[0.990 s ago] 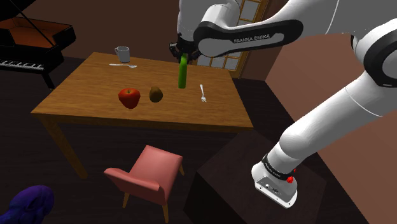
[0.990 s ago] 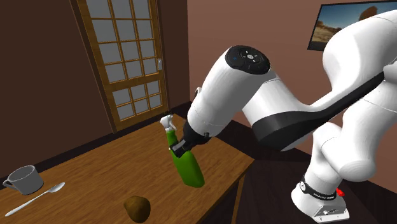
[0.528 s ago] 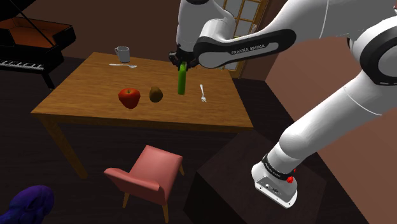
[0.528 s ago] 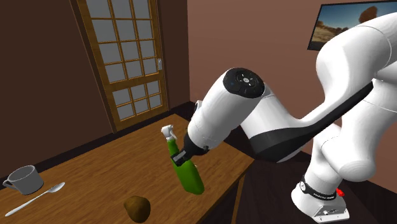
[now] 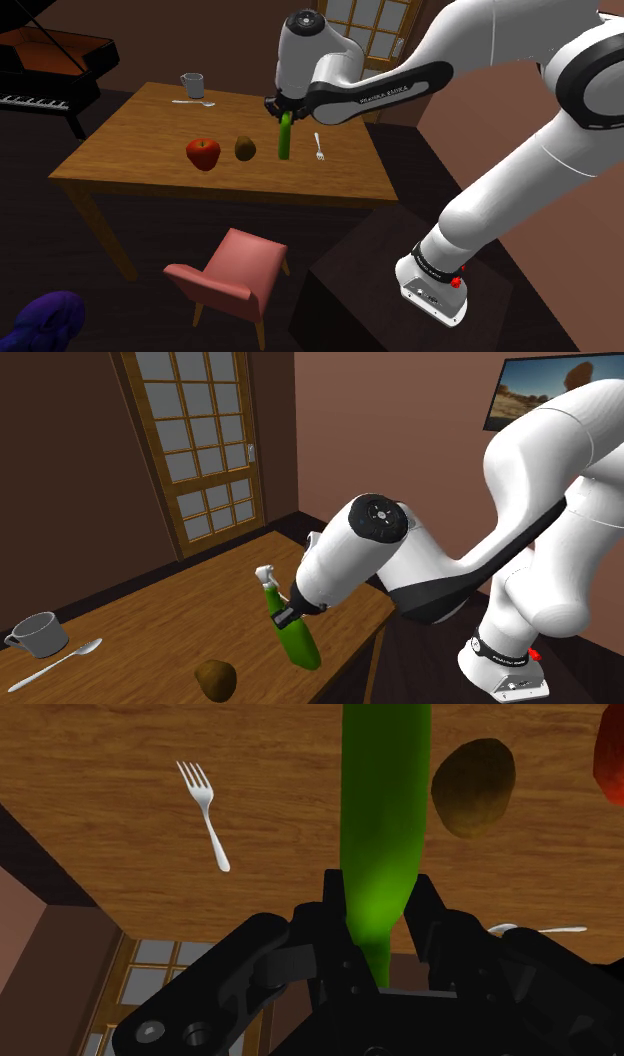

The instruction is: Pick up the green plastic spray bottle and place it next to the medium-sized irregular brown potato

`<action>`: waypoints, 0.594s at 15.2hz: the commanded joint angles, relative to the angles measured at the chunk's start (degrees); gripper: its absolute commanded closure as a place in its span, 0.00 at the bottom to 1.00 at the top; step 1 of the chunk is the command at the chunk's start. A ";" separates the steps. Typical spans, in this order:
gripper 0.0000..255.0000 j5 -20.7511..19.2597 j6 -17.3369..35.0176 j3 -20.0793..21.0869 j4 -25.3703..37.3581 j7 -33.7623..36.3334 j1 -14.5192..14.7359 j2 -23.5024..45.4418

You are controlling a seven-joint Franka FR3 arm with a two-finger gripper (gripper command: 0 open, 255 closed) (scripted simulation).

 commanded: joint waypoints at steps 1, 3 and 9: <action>1.00 -1.10 1.11 0.23 -0.71 1.28 -0.16 0.76; 1.00 -2.25 2.23 0.41 -1.45 2.53 -0.35 1.53; 1.00 -6.28 5.34 0.85 -3.31 6.71 -0.93 4.17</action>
